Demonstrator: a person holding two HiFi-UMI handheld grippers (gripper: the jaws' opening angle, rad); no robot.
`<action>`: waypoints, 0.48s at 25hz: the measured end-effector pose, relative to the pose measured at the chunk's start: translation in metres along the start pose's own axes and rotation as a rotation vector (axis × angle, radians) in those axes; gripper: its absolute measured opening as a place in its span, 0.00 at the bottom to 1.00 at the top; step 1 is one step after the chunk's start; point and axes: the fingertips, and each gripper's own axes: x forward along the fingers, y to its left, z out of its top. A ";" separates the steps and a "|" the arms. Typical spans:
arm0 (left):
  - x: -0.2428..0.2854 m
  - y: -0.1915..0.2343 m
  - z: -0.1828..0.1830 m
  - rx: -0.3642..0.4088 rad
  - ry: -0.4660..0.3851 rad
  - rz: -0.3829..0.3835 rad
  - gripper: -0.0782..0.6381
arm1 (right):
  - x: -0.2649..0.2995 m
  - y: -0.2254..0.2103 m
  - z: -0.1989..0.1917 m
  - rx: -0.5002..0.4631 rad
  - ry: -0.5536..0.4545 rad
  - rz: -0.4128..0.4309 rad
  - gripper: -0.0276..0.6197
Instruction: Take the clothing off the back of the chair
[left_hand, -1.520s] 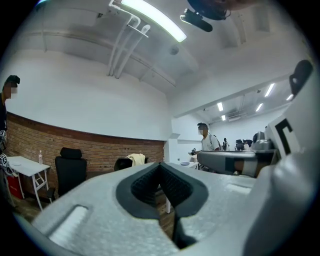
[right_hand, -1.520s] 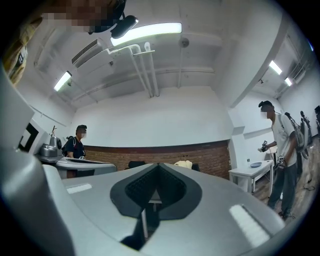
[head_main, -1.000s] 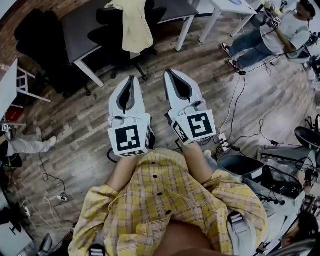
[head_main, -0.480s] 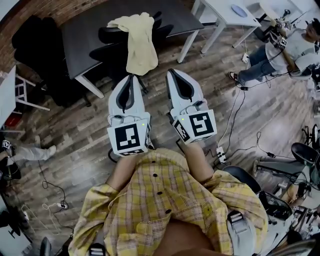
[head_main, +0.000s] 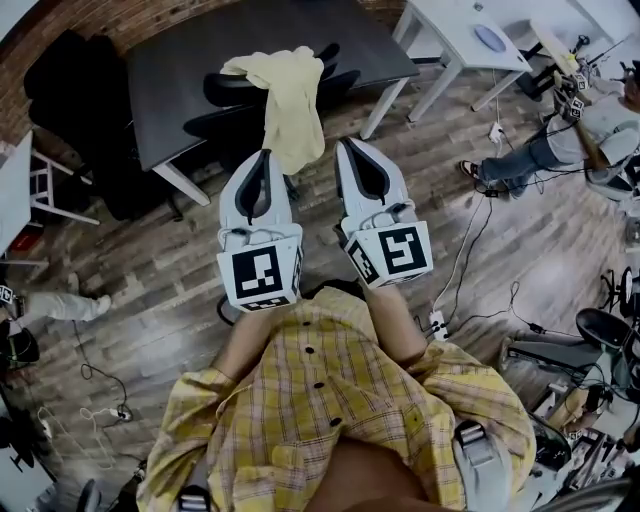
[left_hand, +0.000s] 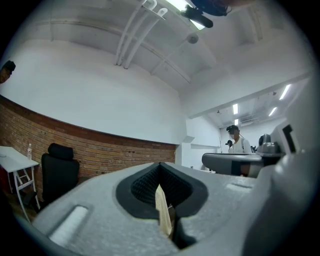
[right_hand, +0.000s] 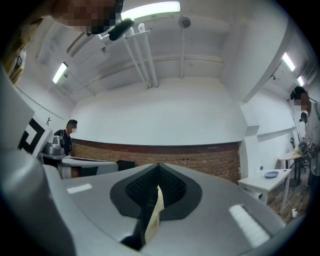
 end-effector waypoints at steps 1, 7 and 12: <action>0.004 0.000 -0.002 0.001 0.004 0.006 0.11 | 0.003 -0.003 -0.001 0.002 0.002 0.005 0.05; 0.029 -0.004 -0.007 0.001 0.004 0.071 0.11 | 0.019 -0.029 -0.012 0.009 0.008 0.059 0.05; 0.058 -0.021 -0.012 -0.002 0.024 0.119 0.11 | 0.031 -0.062 -0.018 0.026 0.020 0.103 0.05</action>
